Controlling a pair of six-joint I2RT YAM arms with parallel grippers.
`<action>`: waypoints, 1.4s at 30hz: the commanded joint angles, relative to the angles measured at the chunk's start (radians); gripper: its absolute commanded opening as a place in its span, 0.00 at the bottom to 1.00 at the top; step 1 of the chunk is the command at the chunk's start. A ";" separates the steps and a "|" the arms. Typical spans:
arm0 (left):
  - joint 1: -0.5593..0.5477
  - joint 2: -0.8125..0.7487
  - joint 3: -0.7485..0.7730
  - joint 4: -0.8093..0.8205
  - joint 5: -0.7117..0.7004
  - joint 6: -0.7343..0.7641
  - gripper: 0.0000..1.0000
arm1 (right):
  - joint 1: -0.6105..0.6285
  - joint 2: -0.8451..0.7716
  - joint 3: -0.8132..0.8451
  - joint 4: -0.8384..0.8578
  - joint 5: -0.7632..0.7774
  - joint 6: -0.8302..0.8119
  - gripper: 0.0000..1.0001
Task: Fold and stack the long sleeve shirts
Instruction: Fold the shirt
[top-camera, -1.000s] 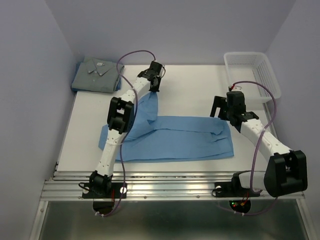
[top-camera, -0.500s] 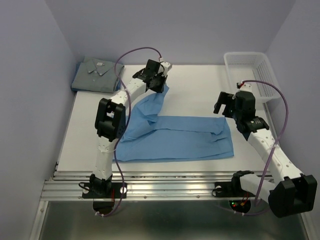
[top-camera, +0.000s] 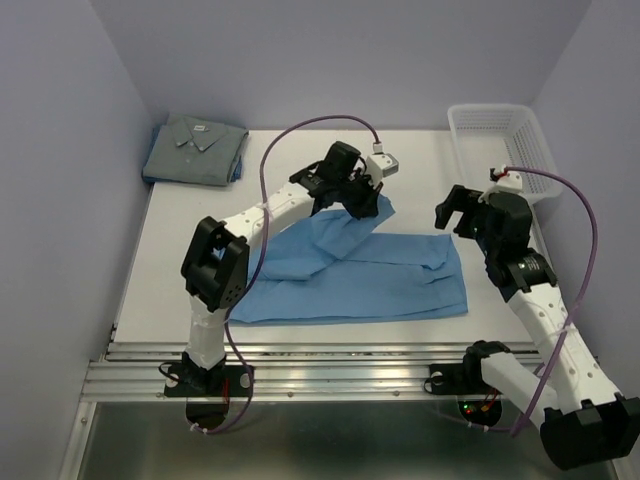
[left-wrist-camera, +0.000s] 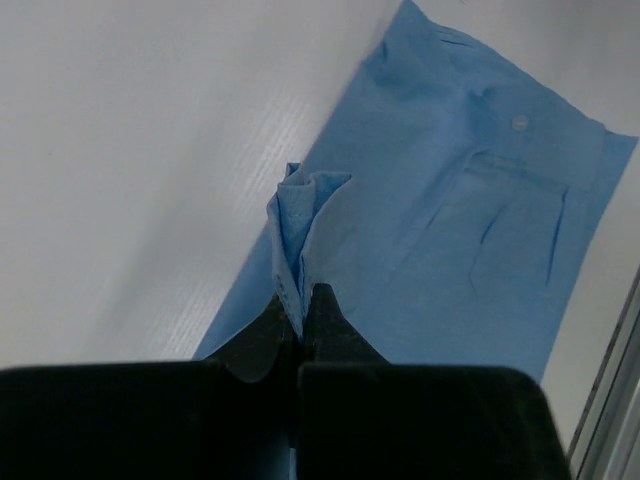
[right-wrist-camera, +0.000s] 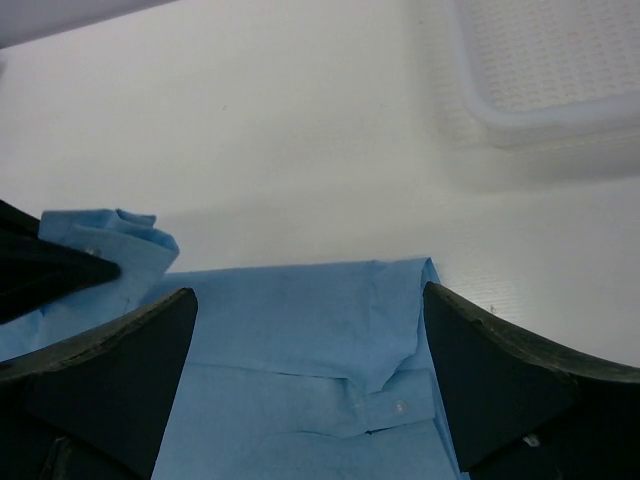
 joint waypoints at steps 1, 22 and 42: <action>-0.029 -0.165 -0.068 0.092 0.064 -0.023 0.00 | 0.004 -0.063 0.030 -0.015 -0.001 -0.002 1.00; -0.076 -0.420 -0.209 0.112 0.163 -0.001 0.00 | 0.004 -0.163 0.079 -0.078 0.017 -0.003 1.00; -0.190 0.054 0.188 -0.157 0.265 0.148 0.00 | 0.004 -0.183 0.091 -0.118 0.139 0.017 1.00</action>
